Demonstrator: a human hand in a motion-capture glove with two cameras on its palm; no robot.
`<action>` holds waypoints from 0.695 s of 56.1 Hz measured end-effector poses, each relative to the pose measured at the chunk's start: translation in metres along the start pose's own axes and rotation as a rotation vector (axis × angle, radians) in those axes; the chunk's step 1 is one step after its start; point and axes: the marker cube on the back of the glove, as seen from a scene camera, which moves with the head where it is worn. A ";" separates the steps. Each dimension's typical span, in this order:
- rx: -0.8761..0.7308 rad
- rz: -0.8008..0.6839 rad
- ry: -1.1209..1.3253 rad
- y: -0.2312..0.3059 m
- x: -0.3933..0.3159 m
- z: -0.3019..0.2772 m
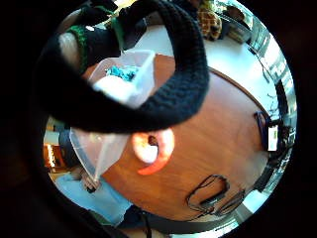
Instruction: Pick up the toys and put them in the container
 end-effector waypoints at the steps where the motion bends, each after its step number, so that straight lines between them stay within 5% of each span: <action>1: -0.001 0.014 0.007 0.003 0.007 0.000; 14: -0.250 0.222 0.103 0.047 0.087 0.042; 23: -0.410 0.237 0.204 0.063 0.109 0.089; 39: -0.109 0.122 0.358 0.055 0.114 0.097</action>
